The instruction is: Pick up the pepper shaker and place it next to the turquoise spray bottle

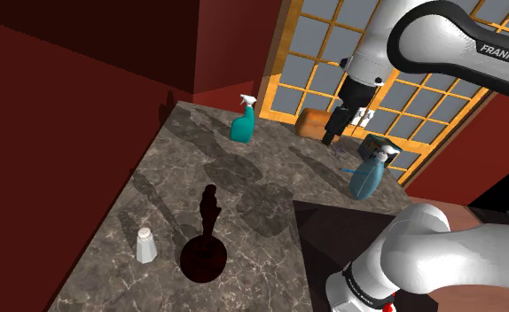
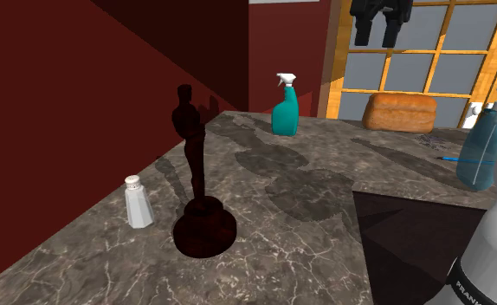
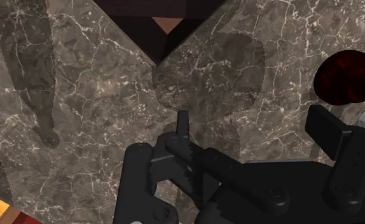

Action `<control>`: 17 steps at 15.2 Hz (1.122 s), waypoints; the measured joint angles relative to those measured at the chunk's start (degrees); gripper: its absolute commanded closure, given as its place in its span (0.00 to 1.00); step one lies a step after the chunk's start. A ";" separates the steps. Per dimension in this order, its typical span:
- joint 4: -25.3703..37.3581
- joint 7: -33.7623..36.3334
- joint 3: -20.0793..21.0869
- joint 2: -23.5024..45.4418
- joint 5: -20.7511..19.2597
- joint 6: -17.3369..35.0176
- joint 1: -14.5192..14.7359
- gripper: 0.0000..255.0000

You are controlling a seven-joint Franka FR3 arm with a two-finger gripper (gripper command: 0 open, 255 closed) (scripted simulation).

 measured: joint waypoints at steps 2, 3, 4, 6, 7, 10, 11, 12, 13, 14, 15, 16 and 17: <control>-0.62 0.41 0.51 0.02 0.32 0.75 0.25 0.00; -1.09 1.05 1.33 0.14 0.83 1.55 0.65 0.00; -1.43 1.73 2.22 0.97 1.39 2.91 1.13 0.00; -2.35 3.15 4.10 1.95 2.48 5.35 2.10 0.00; -2.46 3.82 5.03 2.90 2.98 6.71 2.59 0.00; -4.34 6.46 8.48 4.59 4.81 11.14 4.29 0.00; -4.21 7.02 9.34 5.88 5.15 12.62 4.67 0.00; -4.20 8.05 10.64 6.98 5.71 14.04 5.25 0.00; -4.12 8.85 11.70 8.17 6.09 15.45 5.69 0.00; -3.56 9.74 12.84 9.69 6.44 16.74 6.12 0.00; -4.00 10.62 13.98 10.54 6.84 18.34 6.62 0.00; -4.39 11.48 15.12 11.55 7.15 20.03 7.08 0.00; -3.69 12.37 16.29 13.47 7.29 21.58 7.38 0.00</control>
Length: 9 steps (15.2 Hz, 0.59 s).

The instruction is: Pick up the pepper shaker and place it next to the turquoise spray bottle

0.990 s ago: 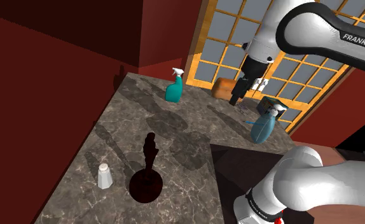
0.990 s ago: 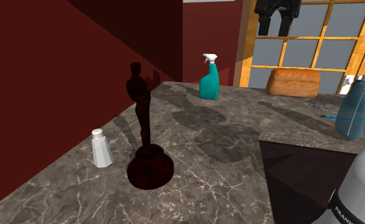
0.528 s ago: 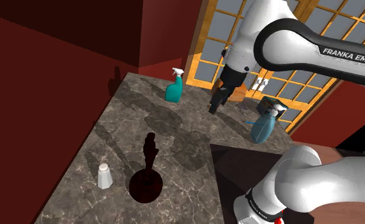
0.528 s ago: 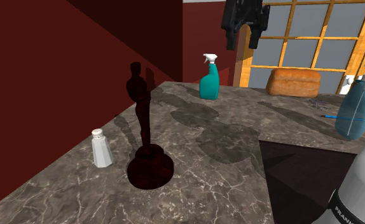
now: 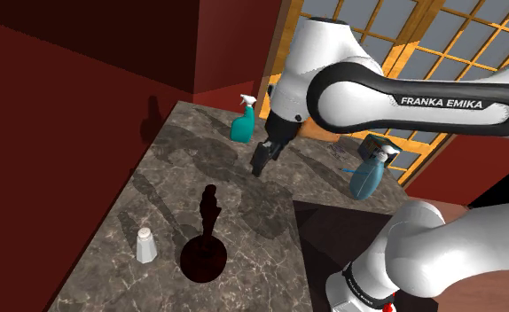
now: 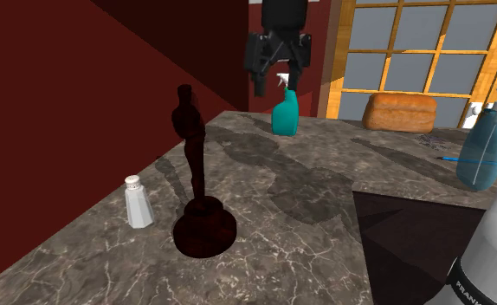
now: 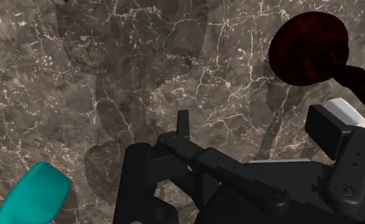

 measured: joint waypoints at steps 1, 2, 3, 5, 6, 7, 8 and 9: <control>0.20 0.69 0.97 1.54 0.04 1.61 0.24 0.00; 0.14 1.35 1.87 2.59 0.10 2.99 0.53 0.00; 0.91 2.29 2.98 4.17 0.04 4.10 0.79 0.00; 2.06 4.38 5.27 7.05 -0.16 6.38 1.35 0.00; 2.39 5.19 6.22 8.47 -0.43 7.70 1.49 0.00; 3.55 6.26 7.36 10.66 -0.96 8.97 1.52 0.00; 4.39 7.22 8.35 12.50 -1.51 10.15 1.56 0.00; 5.35 8.57 9.52 13.98 -2.03 11.13 1.77 0.00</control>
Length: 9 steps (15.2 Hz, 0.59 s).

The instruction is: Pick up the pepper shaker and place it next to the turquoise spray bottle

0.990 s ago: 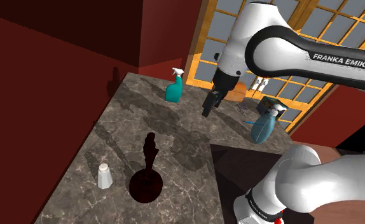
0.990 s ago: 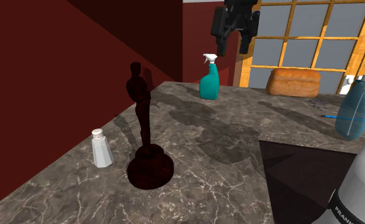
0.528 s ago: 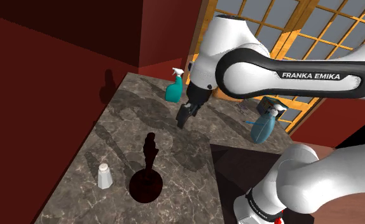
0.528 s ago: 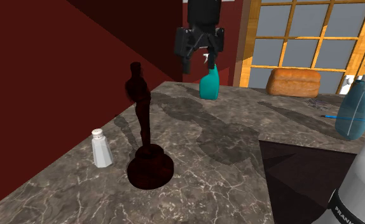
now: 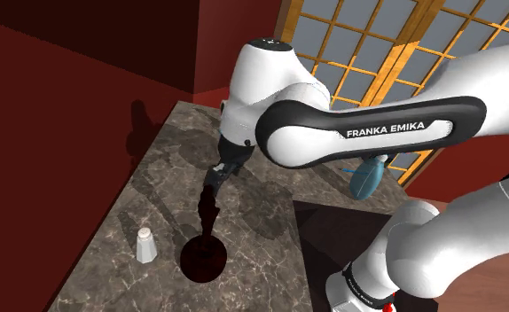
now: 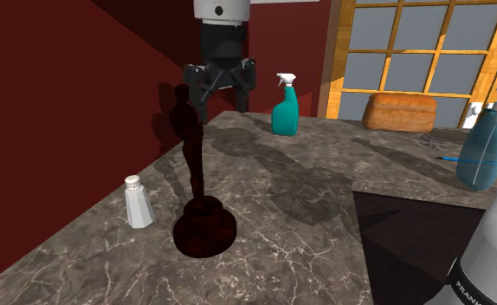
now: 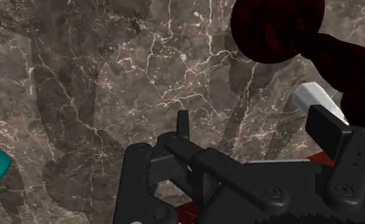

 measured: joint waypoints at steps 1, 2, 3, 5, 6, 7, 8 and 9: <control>1.33 1.18 0.94 1.61 -0.74 1.89 0.00 0.00; 2.55 2.63 2.08 3.61 -1.69 5.03 0.01 0.00; 2.89 3.64 2.94 5.06 -2.45 9.32 0.12 0.00; 5.59 6.76 5.28 9.86 -5.21 15.81 0.09 0.00; 6.76 7.47 5.89 11.36 -6.13 16.79 0.10 0.00; 8.12 9.71 7.28 13.84 -7.92 18.09 0.25 0.00; 8.91 11.27 8.10 16.23 -9.84 21.36 0.29 0.00; 10.89 12.86 8.76 19.10 -12.03 23.06 0.38 0.00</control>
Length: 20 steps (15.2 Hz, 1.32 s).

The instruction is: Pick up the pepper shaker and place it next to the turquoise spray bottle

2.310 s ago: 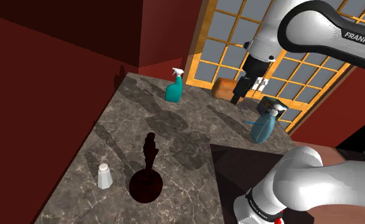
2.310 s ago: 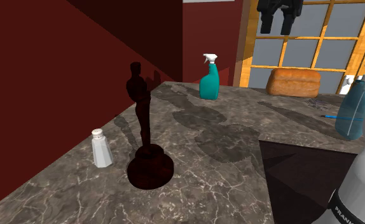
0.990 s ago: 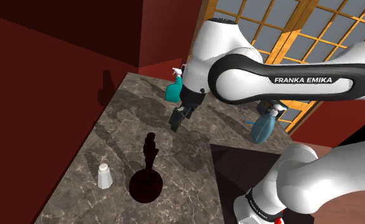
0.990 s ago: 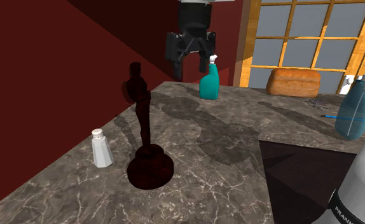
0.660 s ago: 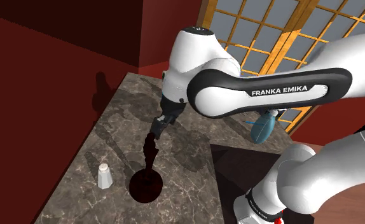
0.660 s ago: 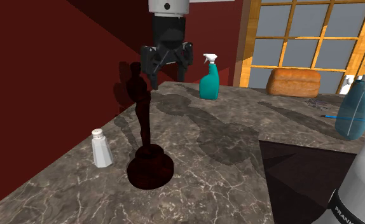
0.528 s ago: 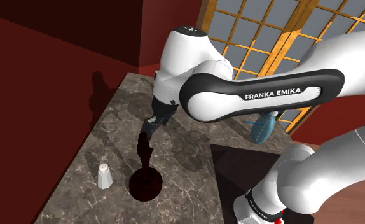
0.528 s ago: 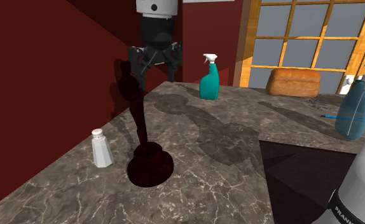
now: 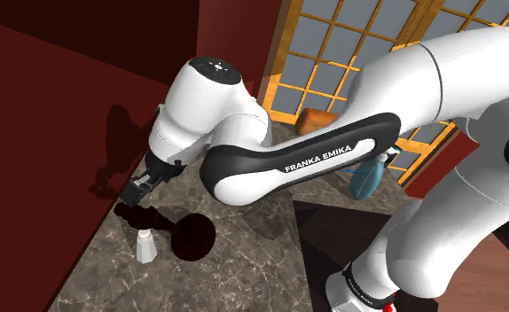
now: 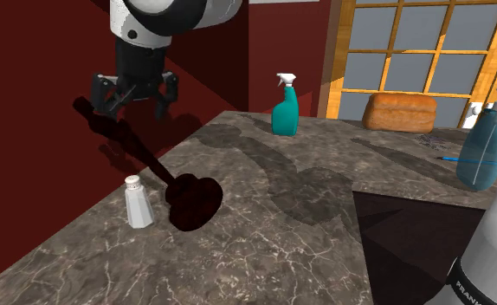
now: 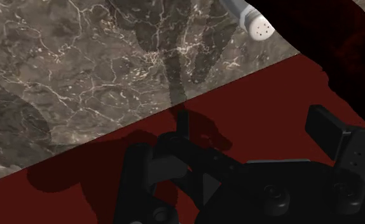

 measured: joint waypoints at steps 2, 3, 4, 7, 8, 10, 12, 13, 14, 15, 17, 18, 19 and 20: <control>1.98 1.69 1.06 1.70 -1.44 -3.26 0.84 0.00; 2.92 4.44 1.99 3.78 -3.29 -3.21 1.87 0.00; 4.98 6.40 2.14 6.80 -6.24 -2.23 2.55 0.00; 10.68 10.27 1.27 13.68 -11.86 -3.46 5.60 0.00; 11.28 11.37 0.89 14.76 -12.94 -3.38 6.61 0.00; 10.90 11.45 0.16 15.42 -13.40 -0.90 7.08 0.00; 12.28 12.26 -1.40 18.25 -15.05 -7.04 8.29 0.00; 11.86 12.52 -2.08 19.24 -15.83 -8.76 8.43 0.00; 11.54 13.12 -2.34 19.69 -16.29 -9.59 8.80 0.00; 11.20 13.16 -2.41 19.64 -16.33 -10.01 8.80 0.00; 11.05 13.27 -2.45 19.61 -16.37 -10.43 8.86 0.00; 11.04 13.27 -2.46 19.62 -16.38 -10.50 8.87 0.00; 11.04 13.28 -2.46 19.62 -16.39 -10.55 8.88 0.00; 11.03 13.29 -2.46 19.62 -16.39 -10.57 8.88 0.00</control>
